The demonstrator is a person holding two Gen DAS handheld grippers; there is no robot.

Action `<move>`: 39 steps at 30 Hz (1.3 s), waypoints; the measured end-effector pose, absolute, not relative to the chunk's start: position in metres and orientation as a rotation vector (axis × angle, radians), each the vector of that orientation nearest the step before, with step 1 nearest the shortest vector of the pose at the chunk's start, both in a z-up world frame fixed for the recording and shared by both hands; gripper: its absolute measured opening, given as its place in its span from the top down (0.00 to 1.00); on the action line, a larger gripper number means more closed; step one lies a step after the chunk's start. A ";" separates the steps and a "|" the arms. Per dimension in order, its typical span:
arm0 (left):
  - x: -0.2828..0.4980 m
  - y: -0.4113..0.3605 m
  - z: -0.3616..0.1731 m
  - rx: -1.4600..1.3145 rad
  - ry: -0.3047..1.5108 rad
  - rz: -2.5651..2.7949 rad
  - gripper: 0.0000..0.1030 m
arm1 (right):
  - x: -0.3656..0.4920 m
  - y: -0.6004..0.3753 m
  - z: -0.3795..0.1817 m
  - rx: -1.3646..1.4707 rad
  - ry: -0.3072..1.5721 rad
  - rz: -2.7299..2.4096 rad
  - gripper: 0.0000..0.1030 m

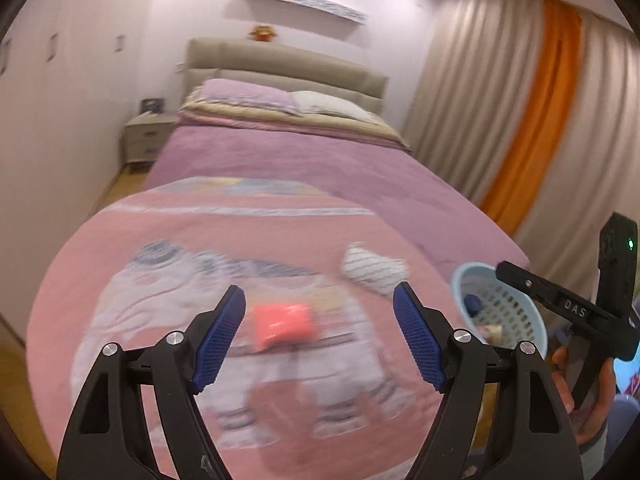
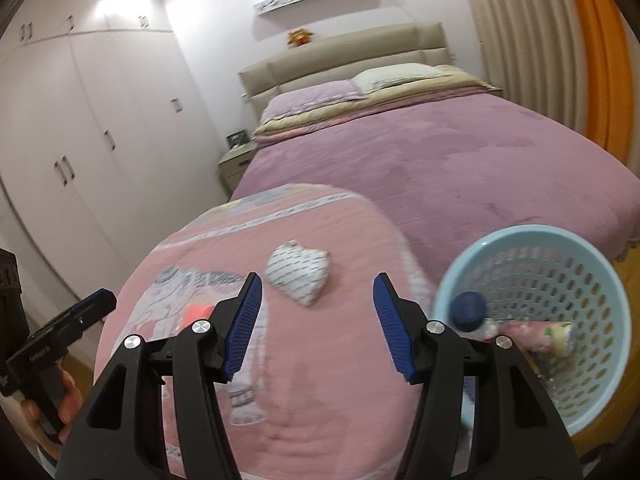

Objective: Collect trash
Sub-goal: 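Grasp the pink packet with left gripper while right grasps the heart-print cloth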

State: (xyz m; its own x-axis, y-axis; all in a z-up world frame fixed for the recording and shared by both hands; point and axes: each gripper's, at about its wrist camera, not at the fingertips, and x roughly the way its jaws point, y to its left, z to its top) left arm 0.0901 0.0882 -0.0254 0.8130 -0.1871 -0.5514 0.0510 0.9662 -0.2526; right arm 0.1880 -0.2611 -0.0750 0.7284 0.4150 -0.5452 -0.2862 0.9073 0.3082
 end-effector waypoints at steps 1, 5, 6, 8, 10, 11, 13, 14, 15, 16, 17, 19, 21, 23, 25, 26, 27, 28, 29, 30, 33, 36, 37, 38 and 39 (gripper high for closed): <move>0.089 0.096 -0.027 -0.240 0.617 -0.115 0.25 | 0.186 -0.254 -0.076 0.203 0.651 0.397 0.47; 0.087 0.111 -0.040 -0.241 0.673 -0.083 0.24 | 0.190 -0.227 -0.082 0.166 0.669 0.428 0.47; 0.089 0.112 -0.043 -0.239 0.691 -0.084 0.24 | 0.193 -0.216 -0.086 0.146 0.674 0.431 0.44; 0.093 0.110 -0.051 -0.236 0.718 -0.106 0.24 | 0.195 -0.205 -0.090 0.125 0.672 0.428 0.42; 0.097 0.107 -0.057 -0.211 0.734 -0.126 0.24 | 0.202 -0.192 -0.098 0.076 0.672 0.416 0.42; 0.104 0.102 -0.060 -0.195 0.750 -0.138 0.23 | 0.205 -0.186 -0.101 0.054 0.676 0.408 0.42; 0.111 0.099 -0.070 -0.183 0.789 -0.137 0.23 | 0.214 -0.178 -0.108 0.008 0.693 0.395 0.42; 0.118 0.097 -0.074 -0.182 0.804 -0.132 0.23 | 0.220 -0.176 -0.111 -0.005 0.705 0.397 0.42; 0.123 0.095 -0.078 -0.182 0.815 -0.130 0.23 | 0.223 -0.175 -0.111 -0.008 0.712 0.398 0.42; 0.127 0.094 -0.081 -0.180 0.824 -0.130 0.23 | 0.230 -0.174 -0.114 -0.013 0.728 0.402 0.42; 0.133 0.091 -0.085 -0.176 0.834 -0.128 0.23 | 0.236 -0.173 -0.116 -0.017 0.742 0.410 0.42; 0.144 0.084 -0.092 -0.146 0.852 -0.092 0.23 | 0.248 -0.173 -0.120 -0.024 0.758 0.421 0.36; 0.153 0.076 -0.099 -0.120 0.868 -0.064 0.23 | 0.261 -0.170 -0.124 -0.042 0.774 0.421 0.29; 0.160 0.074 -0.105 -0.103 0.882 -0.037 0.23 | 0.270 -0.167 -0.128 -0.059 0.786 0.426 0.27; 0.163 0.073 -0.109 -0.094 0.878 0.003 0.23 | 0.282 -0.161 -0.132 -0.087 0.802 0.426 0.27; 0.164 0.074 -0.112 -0.101 0.879 0.000 0.23 | 0.288 -0.158 -0.134 -0.097 0.811 0.429 0.26; 0.165 0.074 -0.113 -0.107 0.881 -0.004 0.24 | 0.292 -0.156 -0.137 -0.106 0.822 0.431 0.26; 0.164 0.074 -0.115 -0.110 0.882 -0.006 0.24 | 0.300 -0.153 -0.141 -0.117 0.845 0.418 0.26; 0.162 0.072 -0.116 -0.093 0.875 -0.002 0.24 | 0.304 -0.152 -0.143 -0.114 0.863 0.410 0.26; 0.161 0.071 -0.116 -0.086 0.874 -0.004 0.26 | 0.308 -0.151 -0.144 -0.101 0.880 0.410 0.26; 0.158 0.072 -0.115 -0.093 0.863 -0.007 0.31 | 0.315 -0.150 -0.145 -0.064 0.892 0.436 0.26; 0.156 0.072 -0.113 -0.111 0.851 -0.008 0.38 | 0.316 -0.145 -0.146 -0.084 0.888 0.427 0.26; 0.156 0.072 -0.113 -0.116 0.847 -0.009 0.39 | 0.316 -0.144 -0.146 -0.093 0.885 0.425 0.26; 0.154 0.073 -0.113 -0.119 0.844 -0.010 0.42 | 0.316 -0.142 -0.146 -0.101 0.883 0.424 0.28; 0.155 0.072 -0.112 -0.120 0.841 -0.008 0.44 | 0.315 -0.140 -0.147 -0.114 0.884 0.424 0.39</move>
State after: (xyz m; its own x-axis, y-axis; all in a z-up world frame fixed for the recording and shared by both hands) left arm 0.1545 0.0720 -0.1125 0.6673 -0.0546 -0.7428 -0.0406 0.9932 -0.1094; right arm 0.3146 -0.1401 -0.1472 0.5575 0.3118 -0.7694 -0.4045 0.9114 0.0762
